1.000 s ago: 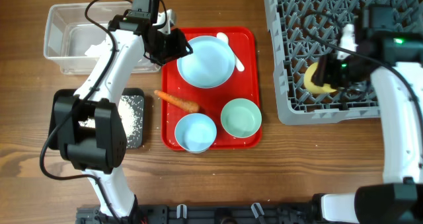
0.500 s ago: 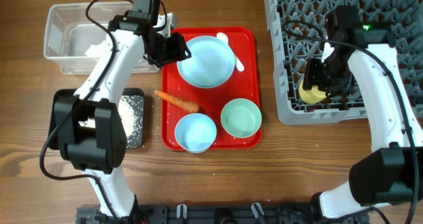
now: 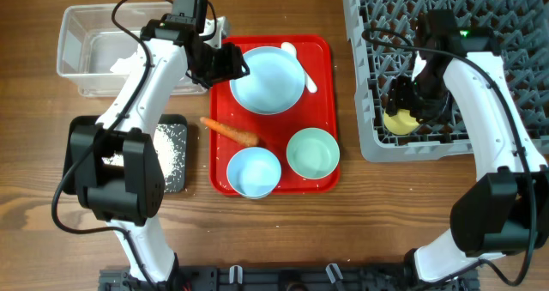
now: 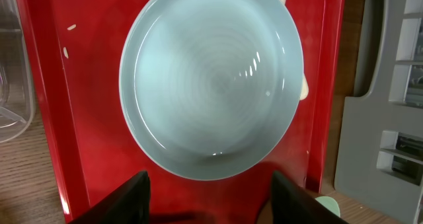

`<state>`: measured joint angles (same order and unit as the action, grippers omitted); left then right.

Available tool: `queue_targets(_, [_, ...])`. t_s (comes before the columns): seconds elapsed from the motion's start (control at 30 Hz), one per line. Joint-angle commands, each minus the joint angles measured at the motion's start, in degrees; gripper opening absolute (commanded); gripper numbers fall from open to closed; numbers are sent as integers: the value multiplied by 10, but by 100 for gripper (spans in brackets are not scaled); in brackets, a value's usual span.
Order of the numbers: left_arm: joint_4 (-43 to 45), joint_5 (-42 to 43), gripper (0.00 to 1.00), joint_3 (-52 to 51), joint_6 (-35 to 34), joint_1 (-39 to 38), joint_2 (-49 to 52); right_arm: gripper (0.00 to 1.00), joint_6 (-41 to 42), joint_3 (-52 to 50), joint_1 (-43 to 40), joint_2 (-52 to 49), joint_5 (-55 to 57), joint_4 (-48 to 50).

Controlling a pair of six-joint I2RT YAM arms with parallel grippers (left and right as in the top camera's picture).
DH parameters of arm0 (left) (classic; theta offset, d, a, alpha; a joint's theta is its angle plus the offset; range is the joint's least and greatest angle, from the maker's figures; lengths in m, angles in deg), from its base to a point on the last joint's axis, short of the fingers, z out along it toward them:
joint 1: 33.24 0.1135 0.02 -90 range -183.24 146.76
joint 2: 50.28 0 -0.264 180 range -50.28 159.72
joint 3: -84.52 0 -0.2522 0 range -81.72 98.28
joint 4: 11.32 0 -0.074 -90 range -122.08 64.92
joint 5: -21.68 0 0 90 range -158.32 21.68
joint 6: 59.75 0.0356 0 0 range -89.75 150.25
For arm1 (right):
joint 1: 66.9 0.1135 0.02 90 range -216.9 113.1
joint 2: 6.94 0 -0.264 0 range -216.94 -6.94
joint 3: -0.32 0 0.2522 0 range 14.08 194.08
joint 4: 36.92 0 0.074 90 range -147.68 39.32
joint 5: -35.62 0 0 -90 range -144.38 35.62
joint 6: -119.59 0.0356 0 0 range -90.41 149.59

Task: Sort waste into correct bins and load items into the dishwasher rack
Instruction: 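Lower the yellow cup into the grey rack and open right gripper, then move the right gripper to the light-blue plate and grasp its rim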

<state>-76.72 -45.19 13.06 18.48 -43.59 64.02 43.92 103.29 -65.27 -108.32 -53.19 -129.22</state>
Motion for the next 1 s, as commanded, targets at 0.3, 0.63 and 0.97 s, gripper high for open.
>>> queue_targets(0.3, [0, -7, 65, 6, 12, 0, -13, 88, 4, 21, 2, -9, -28, 18])
queue_targets(0.63, [5, -7, 76, 35, 70, 0, -38, 89, -57, 232, 3, -7, -120, -23])
queue_targets(0.97, [-10, -10, 79, 39, 180, -12, -143, 87, -63, 249, 43, -6, -165, 18])
